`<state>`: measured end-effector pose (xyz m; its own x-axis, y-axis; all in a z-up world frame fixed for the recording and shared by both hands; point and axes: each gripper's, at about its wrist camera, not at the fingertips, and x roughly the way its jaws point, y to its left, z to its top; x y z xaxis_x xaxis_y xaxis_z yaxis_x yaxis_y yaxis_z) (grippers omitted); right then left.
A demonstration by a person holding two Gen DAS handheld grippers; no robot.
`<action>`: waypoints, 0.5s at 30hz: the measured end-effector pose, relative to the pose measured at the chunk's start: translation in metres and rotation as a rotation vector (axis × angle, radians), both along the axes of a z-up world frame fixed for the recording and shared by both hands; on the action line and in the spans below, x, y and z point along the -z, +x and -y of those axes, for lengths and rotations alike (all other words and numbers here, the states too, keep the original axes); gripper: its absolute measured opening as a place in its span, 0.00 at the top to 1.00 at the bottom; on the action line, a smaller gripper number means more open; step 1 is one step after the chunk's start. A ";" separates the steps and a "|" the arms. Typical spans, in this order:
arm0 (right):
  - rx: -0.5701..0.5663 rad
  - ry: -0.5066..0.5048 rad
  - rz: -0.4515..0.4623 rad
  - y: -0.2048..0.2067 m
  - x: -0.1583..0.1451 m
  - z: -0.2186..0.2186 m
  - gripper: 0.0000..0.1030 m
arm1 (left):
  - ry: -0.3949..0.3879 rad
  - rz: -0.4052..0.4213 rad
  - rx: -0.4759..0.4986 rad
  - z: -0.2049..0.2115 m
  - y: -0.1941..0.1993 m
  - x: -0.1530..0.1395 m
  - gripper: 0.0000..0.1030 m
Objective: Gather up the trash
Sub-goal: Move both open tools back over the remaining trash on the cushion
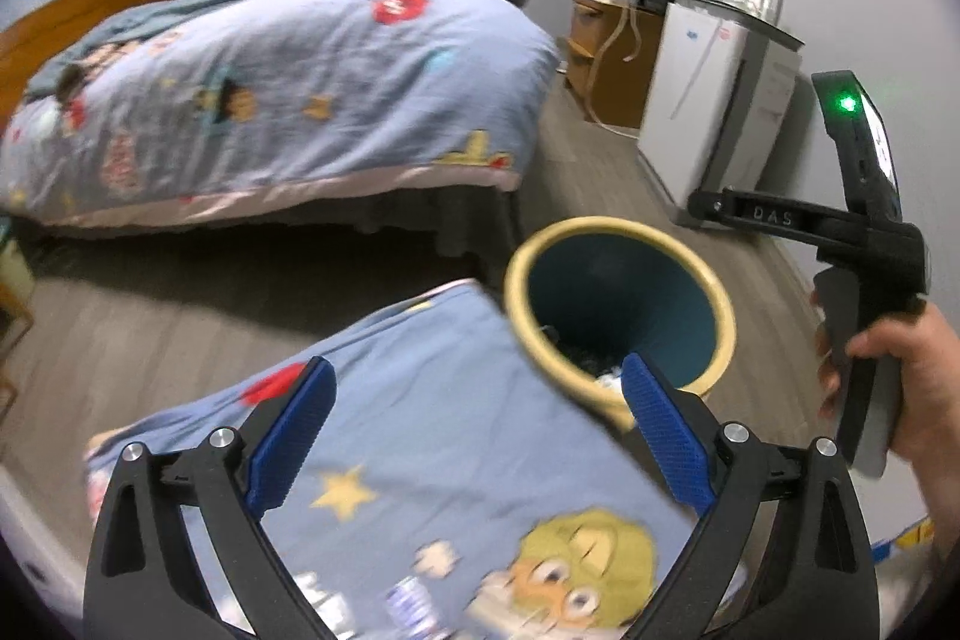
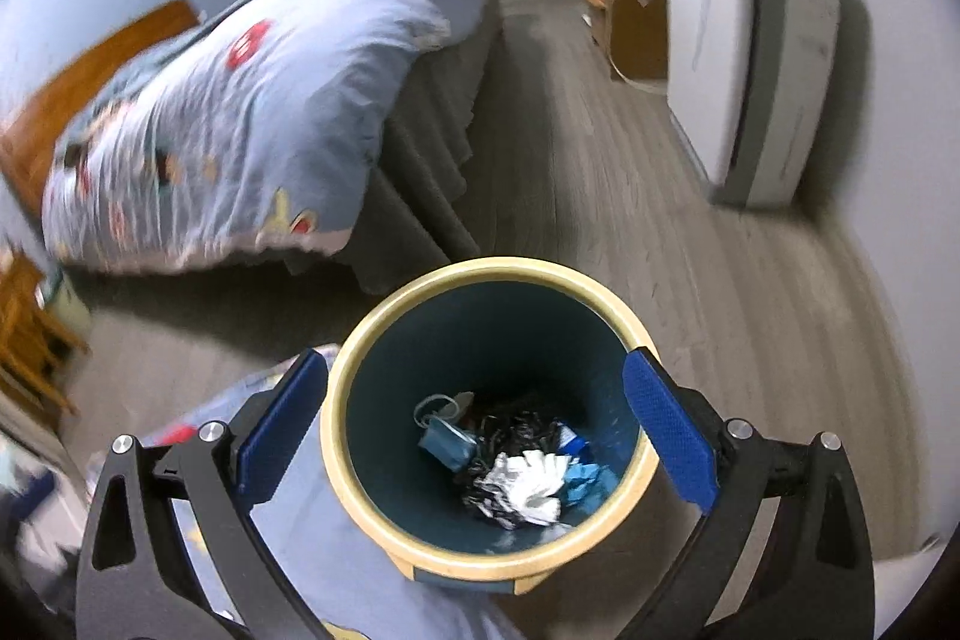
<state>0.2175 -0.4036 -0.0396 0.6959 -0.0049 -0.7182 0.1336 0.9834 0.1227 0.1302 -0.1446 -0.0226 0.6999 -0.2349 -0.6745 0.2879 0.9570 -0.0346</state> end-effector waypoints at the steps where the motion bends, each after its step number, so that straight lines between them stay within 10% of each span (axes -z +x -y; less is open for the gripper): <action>1: -0.008 -0.015 0.000 -0.002 -0.002 -0.005 0.06 | 0.006 0.002 -0.010 -0.008 -0.006 -0.002 0.08; 15: -0.077 -0.240 0.032 -0.050 -0.026 -0.101 0.06 | -0.042 -0.012 -0.241 -0.144 -0.105 -0.010 0.06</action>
<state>0.1673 -0.3029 -0.0140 0.7231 -0.1188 -0.6805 0.0572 0.9920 -0.1124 0.0250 -0.0003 -0.0128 0.7311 -0.0902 -0.6763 0.0509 0.9957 -0.0778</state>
